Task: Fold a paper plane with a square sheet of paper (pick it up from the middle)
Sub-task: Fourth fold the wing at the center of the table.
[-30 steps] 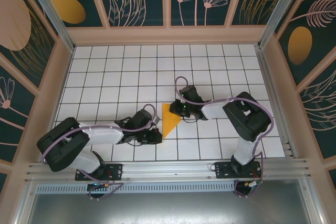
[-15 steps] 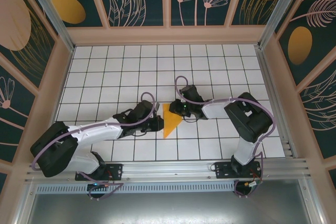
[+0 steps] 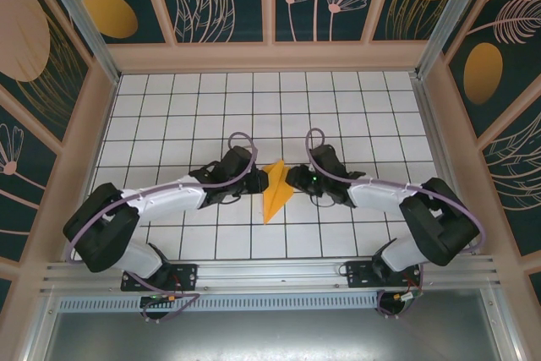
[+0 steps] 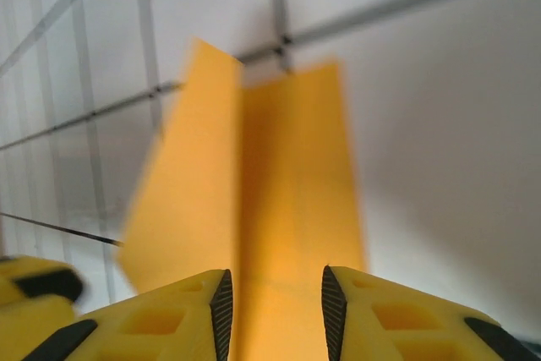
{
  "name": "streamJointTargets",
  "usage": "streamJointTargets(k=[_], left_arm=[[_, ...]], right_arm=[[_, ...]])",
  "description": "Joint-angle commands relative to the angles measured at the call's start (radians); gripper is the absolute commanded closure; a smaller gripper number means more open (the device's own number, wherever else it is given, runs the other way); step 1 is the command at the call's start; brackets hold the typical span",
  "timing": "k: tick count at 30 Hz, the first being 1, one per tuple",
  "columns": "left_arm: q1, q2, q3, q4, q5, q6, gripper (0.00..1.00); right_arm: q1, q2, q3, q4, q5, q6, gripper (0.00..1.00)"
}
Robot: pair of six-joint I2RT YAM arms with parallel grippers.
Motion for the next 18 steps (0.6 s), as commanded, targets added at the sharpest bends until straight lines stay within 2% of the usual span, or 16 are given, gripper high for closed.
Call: streamJointTargets(k=[1, 9, 18], left_arm=[[0.005, 0.031, 0.029, -0.019, -0.004, 0.034, 0.69], [0.005, 0.093, 0.06, -0.028, -0.017, 0.06, 0.66], [0.007, 0.164, 0.075, -0.031, -0.034, 0.07, 0.68]], right_arm=[[-0.004, -0.027, -0.052, 0.058, -0.005, 0.084, 0.61], [0.005, 0.018, -0.049, 0.111, -0.044, 0.118, 0.61], [0.01, 0.059, -0.034, 0.097, -0.041, 0.135, 0.6]])
